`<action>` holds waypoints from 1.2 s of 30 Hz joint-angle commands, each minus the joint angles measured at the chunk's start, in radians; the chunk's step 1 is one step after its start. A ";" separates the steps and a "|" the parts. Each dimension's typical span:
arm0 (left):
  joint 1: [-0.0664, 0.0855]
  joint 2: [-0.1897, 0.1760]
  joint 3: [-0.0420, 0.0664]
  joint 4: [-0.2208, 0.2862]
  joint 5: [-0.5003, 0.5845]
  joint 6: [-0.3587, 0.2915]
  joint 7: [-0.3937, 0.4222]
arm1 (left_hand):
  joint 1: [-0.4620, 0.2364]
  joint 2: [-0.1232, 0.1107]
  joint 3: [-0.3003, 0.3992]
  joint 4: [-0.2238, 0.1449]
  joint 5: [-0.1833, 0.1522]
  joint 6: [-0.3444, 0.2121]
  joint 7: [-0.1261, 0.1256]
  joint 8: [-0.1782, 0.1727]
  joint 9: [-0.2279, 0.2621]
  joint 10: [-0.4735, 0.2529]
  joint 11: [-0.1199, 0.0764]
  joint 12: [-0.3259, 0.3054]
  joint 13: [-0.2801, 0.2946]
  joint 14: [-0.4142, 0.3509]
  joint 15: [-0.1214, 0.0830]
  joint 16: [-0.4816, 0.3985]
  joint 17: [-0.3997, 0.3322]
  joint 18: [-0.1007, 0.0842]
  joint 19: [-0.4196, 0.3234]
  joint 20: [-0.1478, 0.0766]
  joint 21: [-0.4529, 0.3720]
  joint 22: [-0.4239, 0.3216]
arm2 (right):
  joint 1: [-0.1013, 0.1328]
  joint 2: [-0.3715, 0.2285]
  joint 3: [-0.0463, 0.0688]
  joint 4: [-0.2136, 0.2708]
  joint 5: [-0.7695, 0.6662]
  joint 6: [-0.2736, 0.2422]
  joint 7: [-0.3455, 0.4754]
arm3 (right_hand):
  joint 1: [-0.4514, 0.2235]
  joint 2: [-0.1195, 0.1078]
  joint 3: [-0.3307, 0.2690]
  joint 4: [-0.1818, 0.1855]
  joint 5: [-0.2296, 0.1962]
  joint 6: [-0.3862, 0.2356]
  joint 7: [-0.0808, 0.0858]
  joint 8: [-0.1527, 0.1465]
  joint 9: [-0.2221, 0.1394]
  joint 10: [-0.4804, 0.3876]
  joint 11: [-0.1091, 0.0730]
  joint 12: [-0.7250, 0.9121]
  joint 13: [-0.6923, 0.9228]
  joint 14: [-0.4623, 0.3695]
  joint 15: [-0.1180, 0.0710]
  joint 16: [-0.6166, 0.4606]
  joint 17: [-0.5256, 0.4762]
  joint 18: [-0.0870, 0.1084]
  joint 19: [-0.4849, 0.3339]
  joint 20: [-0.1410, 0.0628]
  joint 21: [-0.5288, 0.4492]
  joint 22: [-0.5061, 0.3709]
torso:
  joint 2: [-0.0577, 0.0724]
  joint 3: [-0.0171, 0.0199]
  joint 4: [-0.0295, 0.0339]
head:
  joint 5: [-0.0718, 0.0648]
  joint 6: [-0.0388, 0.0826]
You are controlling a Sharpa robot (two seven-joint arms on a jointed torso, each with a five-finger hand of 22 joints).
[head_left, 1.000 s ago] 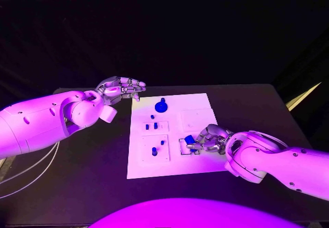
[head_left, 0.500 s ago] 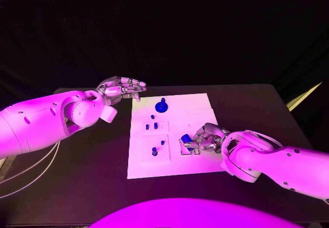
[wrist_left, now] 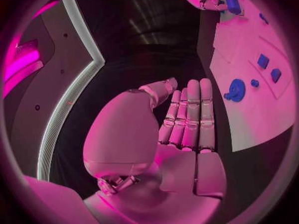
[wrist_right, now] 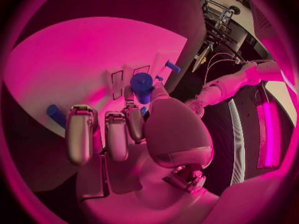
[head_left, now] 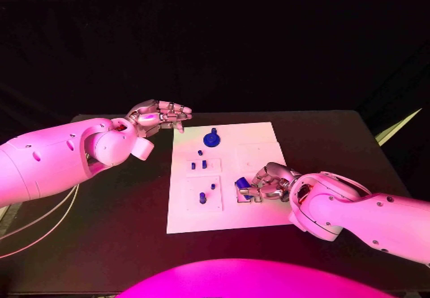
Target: Assemble the parts on the task board
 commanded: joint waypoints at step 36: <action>0.000 -0.003 0.001 0.003 0.001 0.006 -0.006 | -0.028 0.013 -0.030 0.012 0.024 -0.012 0.020 -0.021 0.008 -0.003 0.008 -0.011 -0.011 -0.002 0.010 -0.006 -0.010 -0.018 0.002 0.003 -0.023 -0.014 | -0.002 0.002 0.000 -0.002 -0.018 -0.013 -0.003 | -0.161 0.018 -0.161 0.004 -0.003 0.034 -0.019 0.083 0.075 0.039 -0.011 -0.020 0.079 0.092 -0.005 0.010 0.207 -0.023 0.085 -0.006 0.012 0.239 | 0.000 -0.0002 0.0000 | 0.005 -0.001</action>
